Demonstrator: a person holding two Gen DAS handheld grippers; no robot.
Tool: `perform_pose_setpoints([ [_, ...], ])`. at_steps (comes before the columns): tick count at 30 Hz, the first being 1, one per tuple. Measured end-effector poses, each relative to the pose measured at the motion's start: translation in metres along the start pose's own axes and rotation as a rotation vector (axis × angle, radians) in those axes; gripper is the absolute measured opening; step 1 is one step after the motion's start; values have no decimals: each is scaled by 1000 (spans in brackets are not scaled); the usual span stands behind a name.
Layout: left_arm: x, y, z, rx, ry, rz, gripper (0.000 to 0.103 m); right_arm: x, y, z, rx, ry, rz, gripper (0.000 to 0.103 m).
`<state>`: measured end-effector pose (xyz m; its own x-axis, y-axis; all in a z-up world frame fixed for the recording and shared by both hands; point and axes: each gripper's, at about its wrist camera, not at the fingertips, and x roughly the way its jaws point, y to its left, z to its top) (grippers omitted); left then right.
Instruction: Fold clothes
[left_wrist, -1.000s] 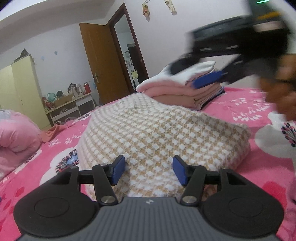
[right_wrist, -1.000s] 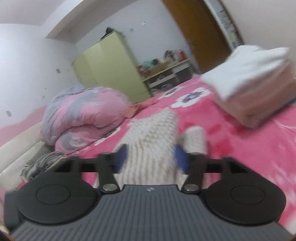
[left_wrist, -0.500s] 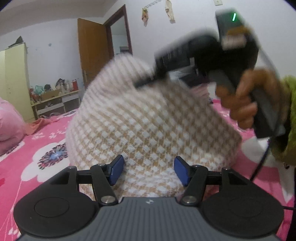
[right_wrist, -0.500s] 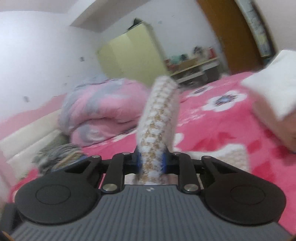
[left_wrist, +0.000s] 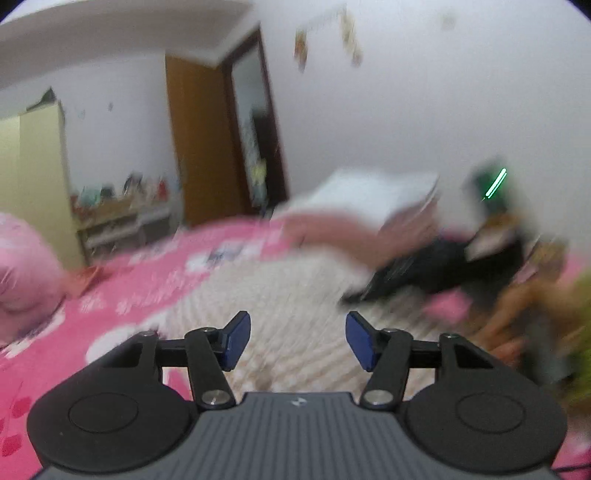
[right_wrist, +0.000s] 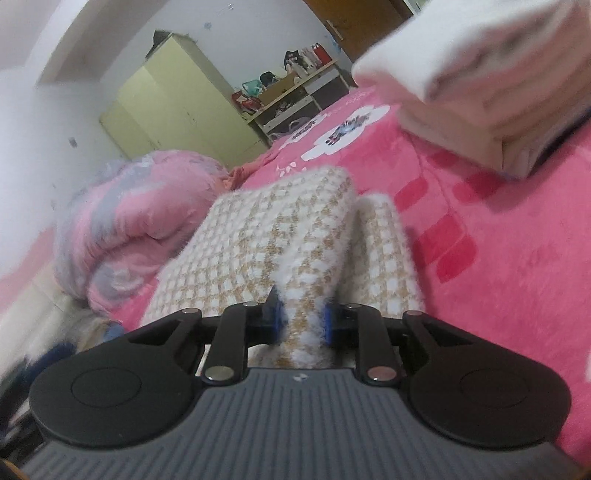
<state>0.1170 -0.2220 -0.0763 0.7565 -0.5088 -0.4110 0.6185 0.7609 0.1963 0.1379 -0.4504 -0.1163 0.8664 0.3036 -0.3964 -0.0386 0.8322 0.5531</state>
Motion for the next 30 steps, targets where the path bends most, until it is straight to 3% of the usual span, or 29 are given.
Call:
perform_pose_setpoints([
  [4,11,-9,-15,43,-24,29,56,-14,28,13,-193,-34,-126,25],
  [7,13,-7,-19,12,-36,22,57,-36,58,27,-384,-136,-239,26],
  [9,15,-12,-18,24,-39,31,58,-36,73,37,-462,-162,-209,26],
  [12,18,-17,-16,36,-39,41,59,-4,84,43,-560,-110,-143,25],
  [15,18,-18,-16,42,-36,27,59,67,53,36,-612,65,-211,25],
  [16,18,-20,-16,49,-38,33,59,88,38,33,-609,115,-231,25],
  [18,18,-22,-16,55,-41,39,60,88,16,45,-478,108,-147,25],
  [19,17,-22,-17,51,-41,39,60,83,16,50,-467,107,-148,25],
  [22,15,-19,-18,35,-39,37,60,59,26,51,-540,65,-201,26],
  [26,14,-20,-16,36,-30,48,60,-1,21,60,-477,-44,-227,28],
  [30,18,-34,-12,94,-8,112,62,-67,-8,47,-310,-149,-275,28],
])
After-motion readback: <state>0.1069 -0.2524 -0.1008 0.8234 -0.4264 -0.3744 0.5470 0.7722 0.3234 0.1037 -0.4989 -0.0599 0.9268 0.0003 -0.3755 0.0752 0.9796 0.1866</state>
